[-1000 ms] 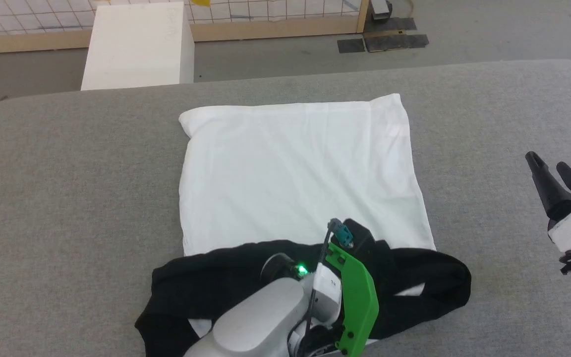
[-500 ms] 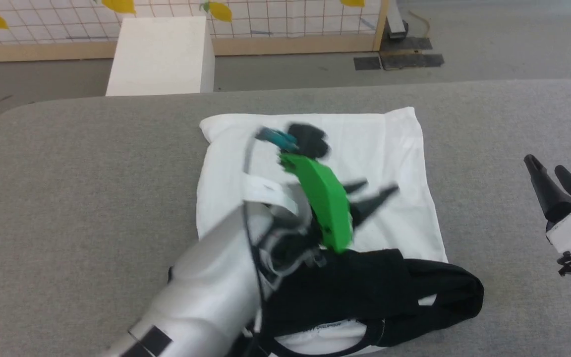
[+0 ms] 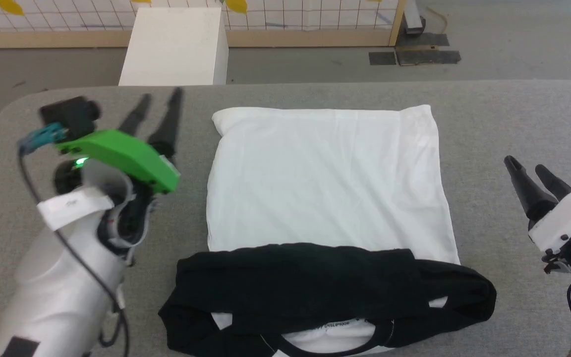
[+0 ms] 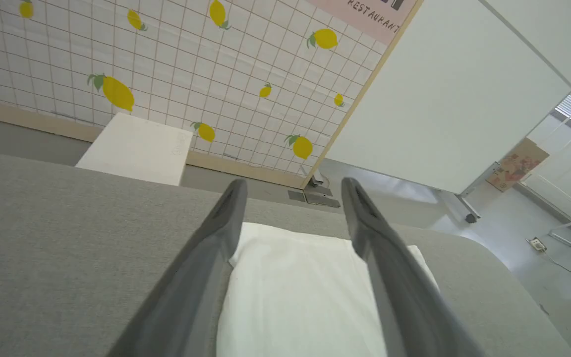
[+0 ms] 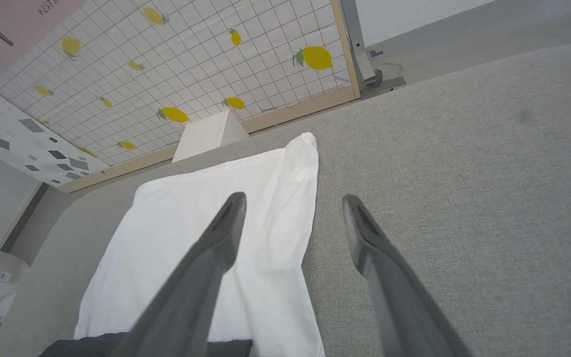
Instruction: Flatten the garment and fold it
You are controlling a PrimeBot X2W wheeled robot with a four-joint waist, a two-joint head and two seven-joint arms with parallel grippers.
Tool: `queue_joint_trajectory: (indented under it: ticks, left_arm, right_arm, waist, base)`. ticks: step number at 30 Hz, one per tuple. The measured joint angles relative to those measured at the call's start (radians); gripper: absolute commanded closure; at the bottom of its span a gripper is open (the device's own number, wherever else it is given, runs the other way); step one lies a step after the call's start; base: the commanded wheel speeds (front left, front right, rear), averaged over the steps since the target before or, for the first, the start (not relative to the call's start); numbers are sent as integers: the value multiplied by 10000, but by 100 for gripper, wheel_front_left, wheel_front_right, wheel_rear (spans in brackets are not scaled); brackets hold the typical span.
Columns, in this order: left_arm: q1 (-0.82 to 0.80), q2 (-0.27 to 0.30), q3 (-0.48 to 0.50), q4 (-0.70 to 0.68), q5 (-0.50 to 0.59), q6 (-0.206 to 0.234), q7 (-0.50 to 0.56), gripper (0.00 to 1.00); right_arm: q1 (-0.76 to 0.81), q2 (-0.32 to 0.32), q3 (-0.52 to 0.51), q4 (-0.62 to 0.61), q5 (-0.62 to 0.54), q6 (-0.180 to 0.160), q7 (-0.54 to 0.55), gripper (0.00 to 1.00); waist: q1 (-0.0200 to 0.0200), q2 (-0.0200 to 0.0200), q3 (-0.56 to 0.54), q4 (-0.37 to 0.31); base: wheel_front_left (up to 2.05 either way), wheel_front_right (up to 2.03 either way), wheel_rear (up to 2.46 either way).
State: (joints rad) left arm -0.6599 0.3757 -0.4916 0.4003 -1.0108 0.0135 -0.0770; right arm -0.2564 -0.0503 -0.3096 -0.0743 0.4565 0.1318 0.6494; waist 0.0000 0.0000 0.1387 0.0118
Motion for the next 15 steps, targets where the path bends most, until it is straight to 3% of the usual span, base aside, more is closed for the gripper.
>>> queue_joint_trajectory:
  ticks: [7,15]
  left_arm:
    - [1249,1018,1020,-740,721,500,-1645,0]
    - [1941,886,2823,-2454,2374,533,-1806,0]
  right_arm:
    - [-800,-4,54,178,-326,0,13,0]
    - [-3379,-102,29,1049,-1628,2,999,0]
  waist:
    - [0,0,606,10]
    - [1,0,1839,138]
  base:
    - [0,0,0]
    - [0,0,0]
